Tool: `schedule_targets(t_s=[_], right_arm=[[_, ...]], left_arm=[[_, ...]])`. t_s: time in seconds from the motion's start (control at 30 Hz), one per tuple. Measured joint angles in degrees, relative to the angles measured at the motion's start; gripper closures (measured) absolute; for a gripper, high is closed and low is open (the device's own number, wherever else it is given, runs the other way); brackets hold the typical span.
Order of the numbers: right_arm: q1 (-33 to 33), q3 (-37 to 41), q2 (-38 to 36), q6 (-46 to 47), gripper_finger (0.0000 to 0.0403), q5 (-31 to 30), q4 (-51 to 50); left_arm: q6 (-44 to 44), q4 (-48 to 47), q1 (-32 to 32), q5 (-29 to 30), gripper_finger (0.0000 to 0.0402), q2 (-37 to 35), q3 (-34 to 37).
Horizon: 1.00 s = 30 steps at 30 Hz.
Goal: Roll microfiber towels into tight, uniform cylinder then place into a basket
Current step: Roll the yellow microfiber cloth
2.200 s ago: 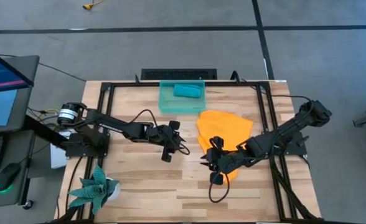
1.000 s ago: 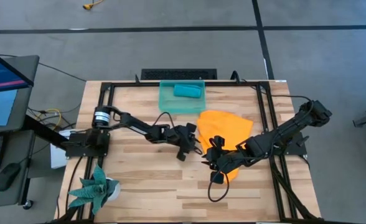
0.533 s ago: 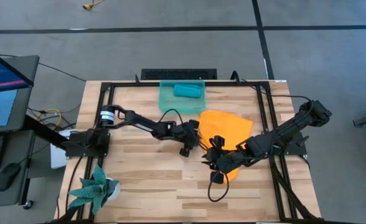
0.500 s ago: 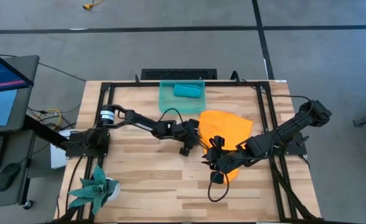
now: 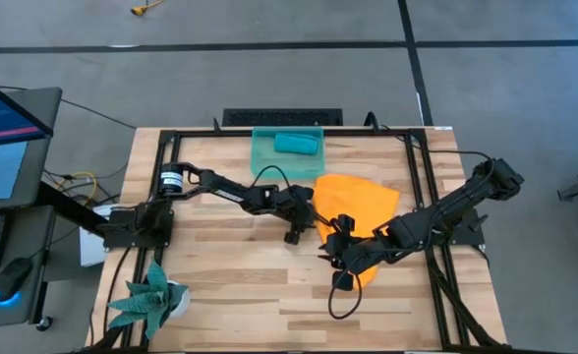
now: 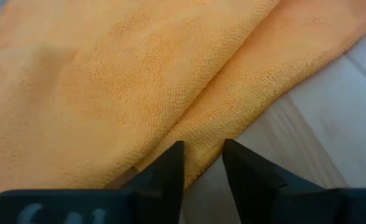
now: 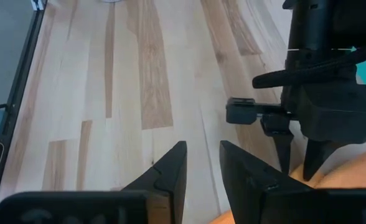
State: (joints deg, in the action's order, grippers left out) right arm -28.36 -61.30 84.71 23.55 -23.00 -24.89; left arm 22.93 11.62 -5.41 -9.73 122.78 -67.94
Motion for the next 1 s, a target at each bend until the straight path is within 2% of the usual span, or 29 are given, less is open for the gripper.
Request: schedule_targets(t_s=[0.33,0.5,0.73,1.0], right_arm=[[0.0,0.0,0.0,0.0,0.0285,0.0,-0.1],[0.0,0.0,0.0,0.0,0.0285,0.0,-0.1],[0.0,0.0,0.0,0.0,0.0285,0.0,-0.5],[0.0,0.0,0.0,-0.1,0.0285,0.0,-1.9]], left_arm=[[-1.6,-3.1,0.9,-0.3,0.0396,0.1,0.0],[-1.6,-3.2,1.9,1.7,0.0398,0.0,0.1],[-0.1,-4.4,4.8,9.6,0.0401,-0.3,0.1],[0.4,-10.6,6.9,12.1,0.0401,-1.7,0.0]])
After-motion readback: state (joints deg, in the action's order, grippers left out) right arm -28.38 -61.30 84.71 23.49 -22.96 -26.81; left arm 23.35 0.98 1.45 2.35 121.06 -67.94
